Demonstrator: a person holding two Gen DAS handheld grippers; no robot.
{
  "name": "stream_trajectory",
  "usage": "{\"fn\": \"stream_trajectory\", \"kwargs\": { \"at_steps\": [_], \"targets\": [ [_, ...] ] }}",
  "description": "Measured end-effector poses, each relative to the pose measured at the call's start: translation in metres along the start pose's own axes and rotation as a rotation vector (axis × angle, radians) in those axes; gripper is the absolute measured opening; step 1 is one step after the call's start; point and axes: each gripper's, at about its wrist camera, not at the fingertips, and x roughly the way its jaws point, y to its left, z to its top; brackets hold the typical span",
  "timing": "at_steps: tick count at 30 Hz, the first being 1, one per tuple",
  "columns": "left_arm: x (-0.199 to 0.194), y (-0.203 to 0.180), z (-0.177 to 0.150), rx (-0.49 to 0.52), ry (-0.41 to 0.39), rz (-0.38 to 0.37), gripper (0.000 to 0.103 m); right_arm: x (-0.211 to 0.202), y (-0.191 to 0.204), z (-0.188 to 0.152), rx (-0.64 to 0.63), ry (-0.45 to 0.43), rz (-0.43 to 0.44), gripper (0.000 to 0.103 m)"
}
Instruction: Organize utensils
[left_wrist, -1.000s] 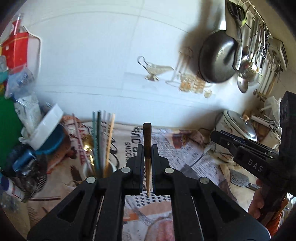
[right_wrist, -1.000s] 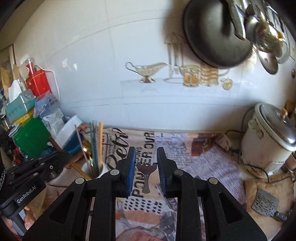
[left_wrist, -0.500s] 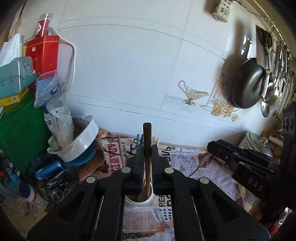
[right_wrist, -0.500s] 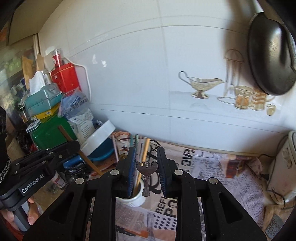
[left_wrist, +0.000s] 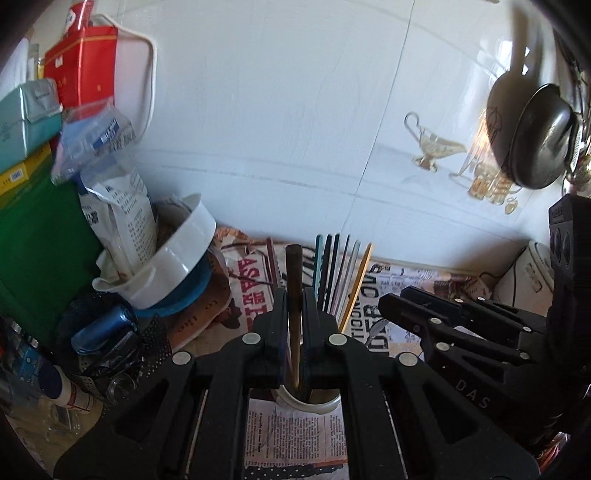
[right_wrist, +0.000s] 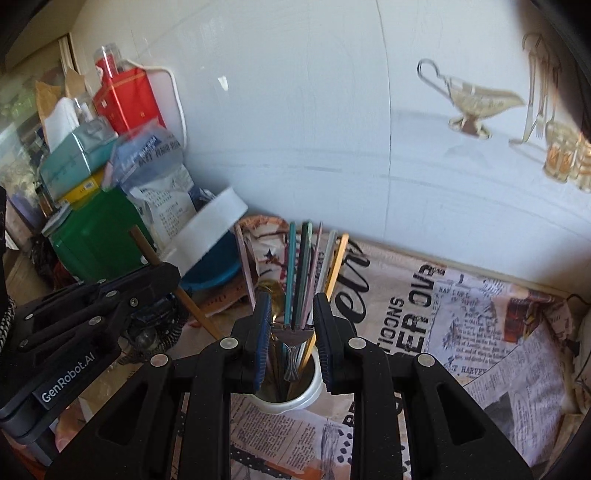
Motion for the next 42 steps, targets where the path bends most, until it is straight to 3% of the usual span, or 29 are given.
{"fn": "stream_trajectory", "kwargs": {
  "at_steps": [9, 14, 18, 24, 35, 38, 40, 42],
  "targets": [
    [0.036, 0.004, -0.013, -0.028, 0.094, 0.010, 0.005, 0.041, -0.012, -0.013, 0.003, 0.149, -0.003, 0.021],
    [0.037, 0.003, -0.013, -0.024, 0.113, 0.020, 0.005, 0.038, -0.012, -0.013, -0.014, 0.153, -0.010, 0.022],
    [0.024, 0.000, -0.011, -0.010, 0.094, 0.028, 0.009, 0.022, -0.014, -0.010, -0.016, 0.130, -0.013, 0.029],
    [-0.027, -0.006, -0.009, 0.033, -0.002, 0.027, 0.023, -0.032, -0.019, -0.009, -0.020, 0.029, -0.051, 0.030],
    [-0.175, -0.026, -0.021, 0.193, -0.300, -0.011, 0.044, -0.206, -0.029, -0.033, -0.005, -0.312, -0.127, 0.031],
    [-0.214, -0.030, -0.034, 0.237, -0.384, -0.021, 0.051, -0.246, -0.021, -0.047, -0.020, -0.398, -0.140, 0.037],
    [-0.236, -0.030, -0.044, 0.247, -0.426, -0.033, 0.062, -0.264, -0.010, -0.056, -0.032, -0.445, -0.146, 0.042],
    [-0.255, -0.029, -0.053, 0.241, -0.457, -0.046, 0.067, -0.281, 0.003, -0.066, -0.045, -0.490, -0.154, 0.052]
  ]
}}
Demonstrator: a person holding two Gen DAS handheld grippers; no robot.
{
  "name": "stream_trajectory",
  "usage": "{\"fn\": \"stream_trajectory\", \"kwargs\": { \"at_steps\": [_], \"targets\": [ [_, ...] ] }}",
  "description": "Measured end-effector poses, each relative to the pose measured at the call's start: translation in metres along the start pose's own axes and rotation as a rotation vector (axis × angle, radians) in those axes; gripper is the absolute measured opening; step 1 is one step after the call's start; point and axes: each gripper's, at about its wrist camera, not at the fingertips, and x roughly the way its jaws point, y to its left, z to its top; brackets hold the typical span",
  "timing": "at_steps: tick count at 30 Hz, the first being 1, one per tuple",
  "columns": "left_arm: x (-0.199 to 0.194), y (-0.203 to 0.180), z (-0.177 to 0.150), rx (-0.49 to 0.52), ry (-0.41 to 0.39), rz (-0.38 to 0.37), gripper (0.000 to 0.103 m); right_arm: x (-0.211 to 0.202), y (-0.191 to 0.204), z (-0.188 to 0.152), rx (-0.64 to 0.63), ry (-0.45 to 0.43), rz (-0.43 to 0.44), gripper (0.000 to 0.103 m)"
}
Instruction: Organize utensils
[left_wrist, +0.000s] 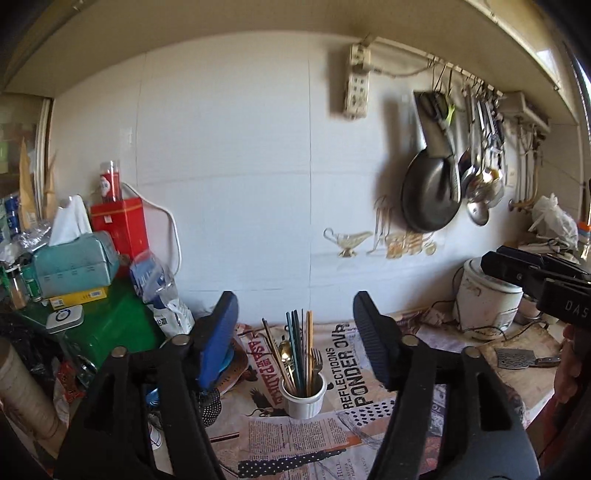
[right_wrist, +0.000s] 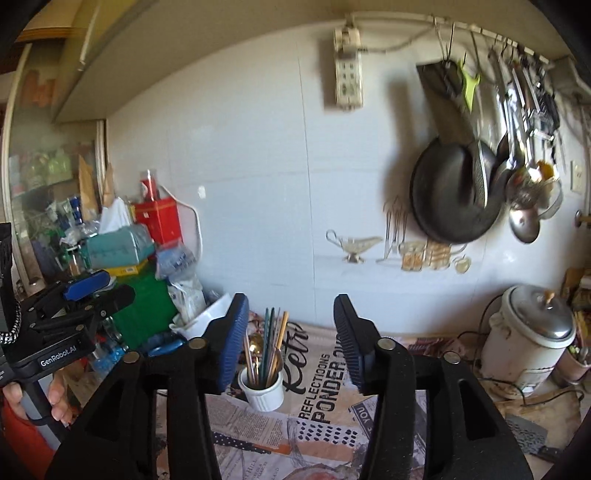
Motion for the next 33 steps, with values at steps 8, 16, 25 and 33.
{"fn": "stream_trajectory", "kwargs": {
  "at_steps": [8, 16, 25, 33],
  "targets": [
    [-0.057, 0.003, -0.010, -0.020, -0.072, 0.002, 0.102, -0.037, 0.019, -0.011, 0.004, -0.061, -0.031, 0.089],
    [-0.075, 0.007, -0.019, -0.050, -0.054, -0.006, 0.102, -0.057, 0.026, -0.020, 0.013, -0.087, -0.038, 0.102],
    [-0.081, 0.008, -0.021, -0.057, -0.054, -0.006, 0.102, -0.061, 0.029, -0.023, 0.011, -0.072, -0.029, 0.102],
    [-0.080, 0.007, -0.022, -0.062, -0.047, -0.015, 0.102, -0.062, 0.033, -0.025, 0.007, -0.058, -0.028, 0.102]
  ]
}}
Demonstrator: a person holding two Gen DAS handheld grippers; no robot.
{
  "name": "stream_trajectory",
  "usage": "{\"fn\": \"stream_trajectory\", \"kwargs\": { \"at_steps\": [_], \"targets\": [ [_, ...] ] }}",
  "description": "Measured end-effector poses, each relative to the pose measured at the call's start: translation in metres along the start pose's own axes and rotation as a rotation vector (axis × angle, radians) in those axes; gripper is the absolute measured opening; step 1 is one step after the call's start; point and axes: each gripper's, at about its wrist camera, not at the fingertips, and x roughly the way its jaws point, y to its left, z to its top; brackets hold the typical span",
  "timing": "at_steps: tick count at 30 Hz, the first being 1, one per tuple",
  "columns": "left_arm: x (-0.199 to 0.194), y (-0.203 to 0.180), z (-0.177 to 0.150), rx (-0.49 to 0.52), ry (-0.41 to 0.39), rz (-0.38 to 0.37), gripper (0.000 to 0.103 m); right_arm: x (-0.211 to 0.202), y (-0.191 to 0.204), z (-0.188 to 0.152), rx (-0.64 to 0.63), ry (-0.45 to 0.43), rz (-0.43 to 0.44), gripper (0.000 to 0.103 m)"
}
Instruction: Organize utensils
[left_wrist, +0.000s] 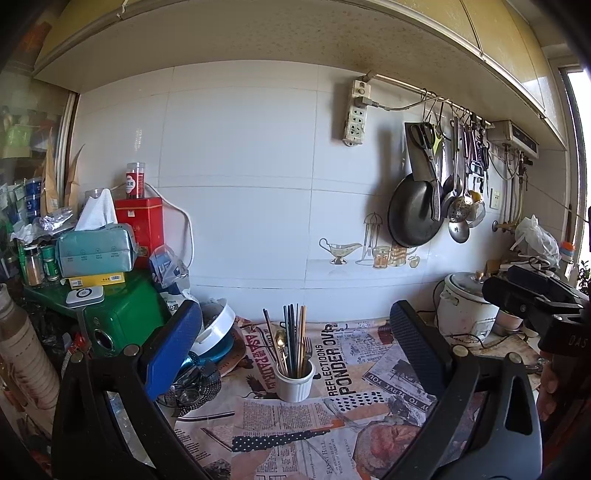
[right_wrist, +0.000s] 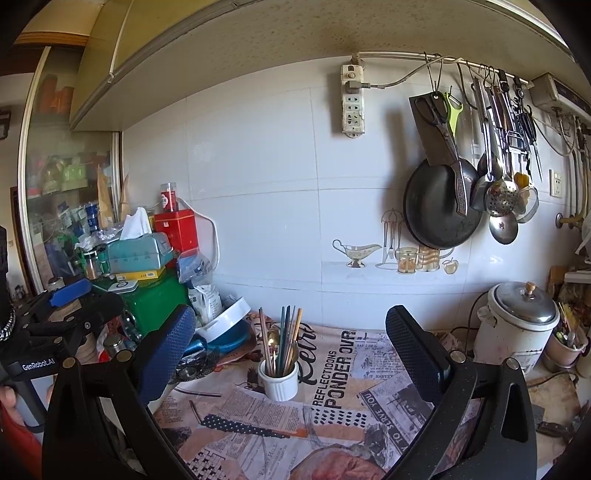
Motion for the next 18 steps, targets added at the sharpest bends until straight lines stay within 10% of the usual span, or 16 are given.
{"fn": "stream_trajectory", "kwargs": {
  "at_steps": [18],
  "targets": [
    [0.0020, -0.0070, -0.0009, 0.011, 0.013, -0.025, 0.102, -0.0010, 0.0017, -0.0013, 0.009, 0.009, -0.003, 0.102]
  ]
}}
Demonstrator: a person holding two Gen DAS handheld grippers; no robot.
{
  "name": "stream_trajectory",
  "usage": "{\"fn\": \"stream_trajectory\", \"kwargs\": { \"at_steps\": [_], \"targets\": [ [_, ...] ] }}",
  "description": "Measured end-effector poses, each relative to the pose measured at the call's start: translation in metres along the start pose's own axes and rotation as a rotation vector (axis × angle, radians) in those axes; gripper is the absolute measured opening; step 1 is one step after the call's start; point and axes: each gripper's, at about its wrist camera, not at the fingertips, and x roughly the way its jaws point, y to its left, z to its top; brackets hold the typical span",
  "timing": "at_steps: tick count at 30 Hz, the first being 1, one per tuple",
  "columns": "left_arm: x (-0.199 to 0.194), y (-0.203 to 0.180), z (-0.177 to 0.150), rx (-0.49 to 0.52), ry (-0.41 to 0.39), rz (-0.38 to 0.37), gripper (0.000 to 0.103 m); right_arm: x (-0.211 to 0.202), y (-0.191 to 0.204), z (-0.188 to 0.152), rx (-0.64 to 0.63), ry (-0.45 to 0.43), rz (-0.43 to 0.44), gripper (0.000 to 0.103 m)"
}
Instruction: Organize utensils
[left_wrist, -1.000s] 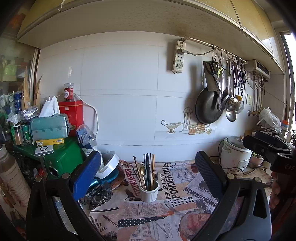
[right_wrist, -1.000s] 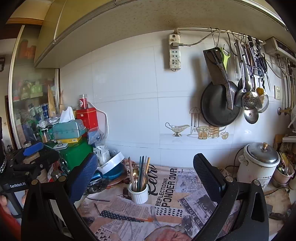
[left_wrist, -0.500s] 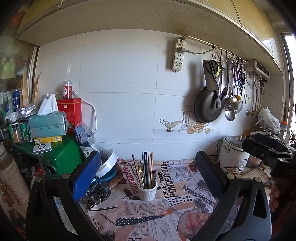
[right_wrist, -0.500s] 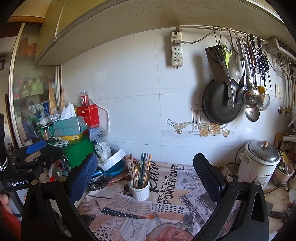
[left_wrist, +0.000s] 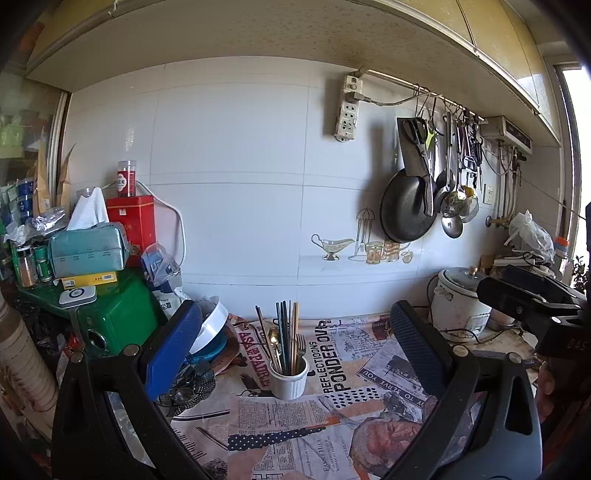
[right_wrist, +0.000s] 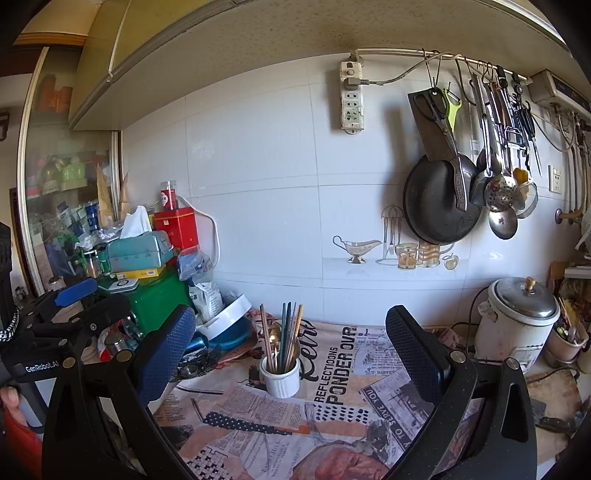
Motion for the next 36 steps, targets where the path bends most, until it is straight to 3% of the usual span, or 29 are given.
{"fn": "stream_trajectory", "kwargs": {
  "at_steps": [36],
  "targets": [
    [0.0006, -0.0046, 0.0000, -0.011, -0.001, -0.038, 0.102, -0.0008, -0.0020, 0.0006, 0.015, 0.000, -0.009, 0.102]
  ]
}}
